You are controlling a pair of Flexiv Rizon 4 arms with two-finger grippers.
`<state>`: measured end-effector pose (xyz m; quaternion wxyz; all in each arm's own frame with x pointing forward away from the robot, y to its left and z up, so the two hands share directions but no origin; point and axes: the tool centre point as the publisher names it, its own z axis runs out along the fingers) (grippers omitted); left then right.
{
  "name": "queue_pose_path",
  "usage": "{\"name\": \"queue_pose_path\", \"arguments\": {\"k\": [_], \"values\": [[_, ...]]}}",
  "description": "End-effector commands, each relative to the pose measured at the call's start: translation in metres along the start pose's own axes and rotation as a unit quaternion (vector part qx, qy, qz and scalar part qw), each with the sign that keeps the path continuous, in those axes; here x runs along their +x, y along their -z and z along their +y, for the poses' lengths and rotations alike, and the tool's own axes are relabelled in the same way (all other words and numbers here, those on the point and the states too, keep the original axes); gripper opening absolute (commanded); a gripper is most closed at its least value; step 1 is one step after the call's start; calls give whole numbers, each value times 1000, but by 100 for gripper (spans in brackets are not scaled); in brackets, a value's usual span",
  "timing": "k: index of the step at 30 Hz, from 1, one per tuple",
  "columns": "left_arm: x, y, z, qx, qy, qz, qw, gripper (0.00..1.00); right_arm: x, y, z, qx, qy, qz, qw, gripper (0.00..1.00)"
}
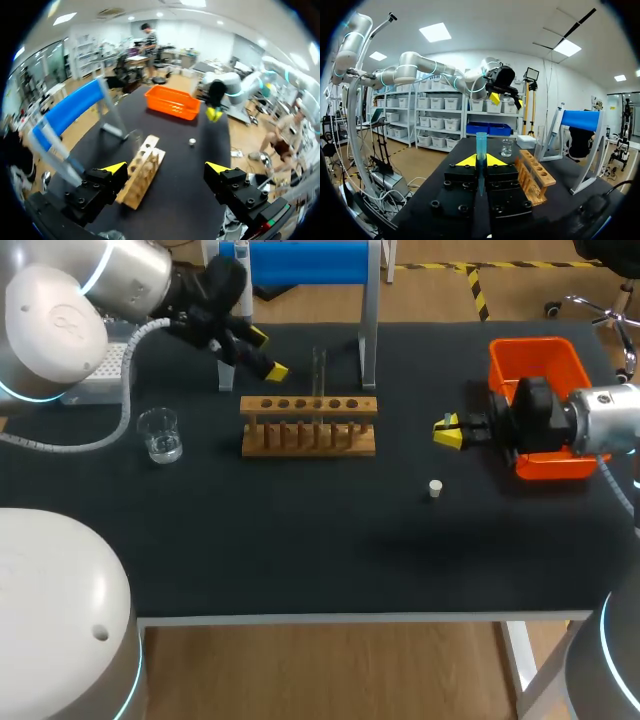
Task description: Invert the test tube, pick up the pipette, mount the tip to pipette, aspirate from beaker and dispense into the tube, eject the tip, return the pipette, and cap with the stopper.
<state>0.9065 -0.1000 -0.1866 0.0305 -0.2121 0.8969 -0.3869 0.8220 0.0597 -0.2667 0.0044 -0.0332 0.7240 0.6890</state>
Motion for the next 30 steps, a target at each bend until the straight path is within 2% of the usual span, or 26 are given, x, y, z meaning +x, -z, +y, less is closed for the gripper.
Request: {"name": "queue_pose_path", "arguments": {"k": [1,8,18,20,30], "values": [[-15,16,16,-8,46,-45,998,100,-1,1,0,0,0,2,1000,0],[-54,45,33,-9,131,-143,981,100,-1,1,0,0,0,2,1000,0],[-97,58,24,-2,179,-228,957,100,-1,1,0,0,0,2,1000,0],[-104,58,22,2,182,-237,954,100,-1,1,0,0,0,2,1000,0],[-104,58,22,2,182,-237,954,100,-1,1,0,0,0,2,1000,0]]}}
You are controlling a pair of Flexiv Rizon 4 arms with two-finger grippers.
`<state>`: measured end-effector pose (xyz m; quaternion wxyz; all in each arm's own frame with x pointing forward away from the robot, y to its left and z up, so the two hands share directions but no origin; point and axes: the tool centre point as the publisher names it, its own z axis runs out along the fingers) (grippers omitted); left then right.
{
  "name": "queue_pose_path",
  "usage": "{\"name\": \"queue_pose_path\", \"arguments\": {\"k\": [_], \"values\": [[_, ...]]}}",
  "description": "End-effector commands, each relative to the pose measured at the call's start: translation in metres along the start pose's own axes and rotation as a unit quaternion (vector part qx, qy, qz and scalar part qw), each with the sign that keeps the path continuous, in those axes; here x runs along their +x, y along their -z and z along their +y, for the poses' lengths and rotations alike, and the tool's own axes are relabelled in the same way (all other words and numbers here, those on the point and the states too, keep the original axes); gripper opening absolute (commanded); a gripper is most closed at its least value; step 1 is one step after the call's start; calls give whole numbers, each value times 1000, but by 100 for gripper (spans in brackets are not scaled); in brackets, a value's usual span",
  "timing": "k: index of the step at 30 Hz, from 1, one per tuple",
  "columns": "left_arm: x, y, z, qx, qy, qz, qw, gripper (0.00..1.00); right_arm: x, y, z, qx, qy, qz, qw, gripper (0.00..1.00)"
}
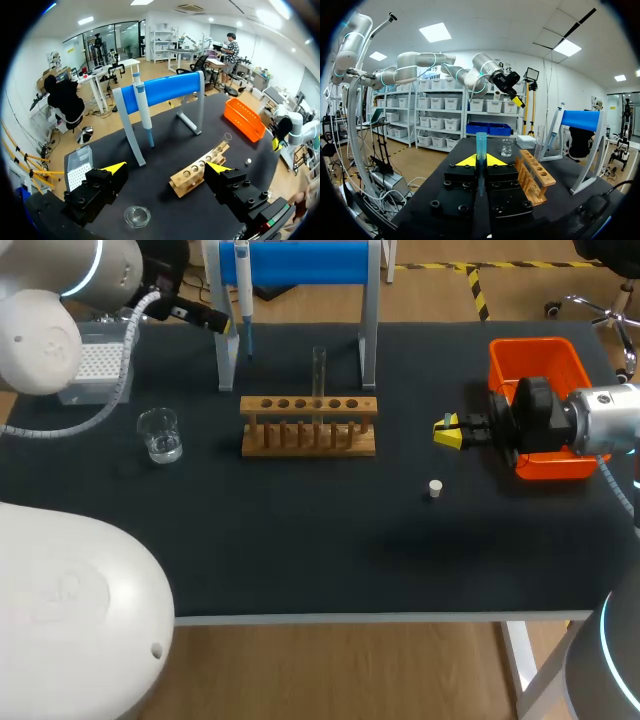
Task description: Invert the test tube, pick up the pipette, mount the tip to pipette, aspirate from beaker and dispense into the tube, eject the tip, return the pipette, and cap with the stopper.
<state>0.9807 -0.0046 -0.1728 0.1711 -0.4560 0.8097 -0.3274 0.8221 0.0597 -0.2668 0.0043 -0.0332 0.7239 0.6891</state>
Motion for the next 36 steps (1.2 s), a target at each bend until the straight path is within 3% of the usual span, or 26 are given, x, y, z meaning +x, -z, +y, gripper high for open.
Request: {"name": "queue_pose_path", "arguments": {"k": [1,36], "values": [[1,-1,0,-1,1,-2,1000,100,-1,1,0,0,0,2,1000,0],[-2,-3,-2,5,3,-3,1000,100,-1,1,0,0,0,2,1000,0]]}}
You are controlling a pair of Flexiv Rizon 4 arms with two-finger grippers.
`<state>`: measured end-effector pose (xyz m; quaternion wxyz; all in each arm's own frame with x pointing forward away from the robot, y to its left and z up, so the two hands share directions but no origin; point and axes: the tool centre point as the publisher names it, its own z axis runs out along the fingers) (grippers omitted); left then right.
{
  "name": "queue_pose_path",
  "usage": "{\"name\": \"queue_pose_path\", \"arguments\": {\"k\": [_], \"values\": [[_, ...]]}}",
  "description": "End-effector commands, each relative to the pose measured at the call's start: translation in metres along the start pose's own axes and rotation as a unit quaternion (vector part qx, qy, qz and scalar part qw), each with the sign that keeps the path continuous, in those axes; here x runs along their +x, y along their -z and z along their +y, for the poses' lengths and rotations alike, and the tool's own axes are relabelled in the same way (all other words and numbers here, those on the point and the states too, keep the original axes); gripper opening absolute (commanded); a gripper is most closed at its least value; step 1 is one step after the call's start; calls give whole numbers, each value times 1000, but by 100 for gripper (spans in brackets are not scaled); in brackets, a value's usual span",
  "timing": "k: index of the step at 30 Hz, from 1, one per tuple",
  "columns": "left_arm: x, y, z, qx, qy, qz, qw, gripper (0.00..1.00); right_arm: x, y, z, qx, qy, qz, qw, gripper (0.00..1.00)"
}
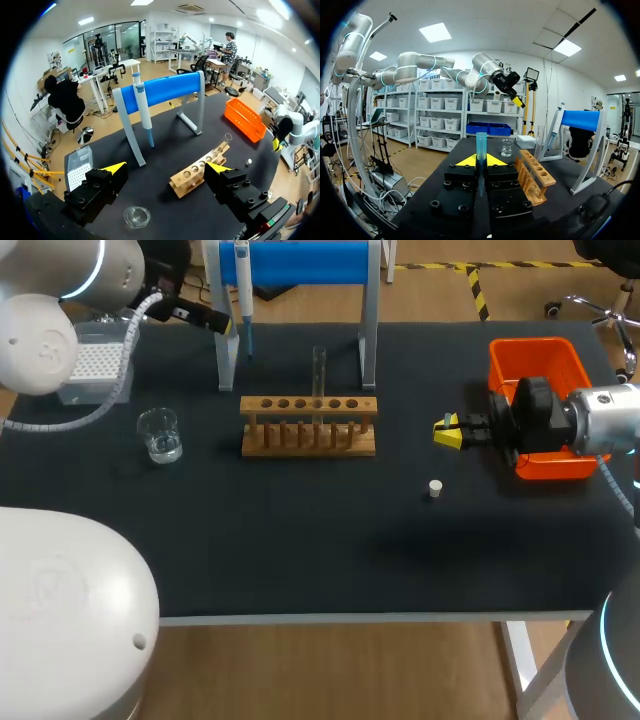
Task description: Invert the test tube, pick up the pipette, mount the tip to pipette, aspirate from beaker and dispense into the tube, eject the tip, return the pipette, and cap with the stopper.
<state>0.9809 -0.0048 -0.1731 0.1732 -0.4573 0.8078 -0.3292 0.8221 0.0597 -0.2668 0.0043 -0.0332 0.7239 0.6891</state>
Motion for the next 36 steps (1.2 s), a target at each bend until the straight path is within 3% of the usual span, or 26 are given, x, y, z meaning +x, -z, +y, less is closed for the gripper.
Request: {"name": "queue_pose_path", "arguments": {"k": [1,26,36], "values": [[-3,-4,-2,3,2,-1,1000,100,-1,1,0,0,0,2,1000,0],[-11,-43,-51,31,-16,21,999,100,-1,1,0,0,0,2,1000,0],[-21,-55,-55,27,-15,24,999,100,-1,1,0,0,0,2,1000,0]]}}
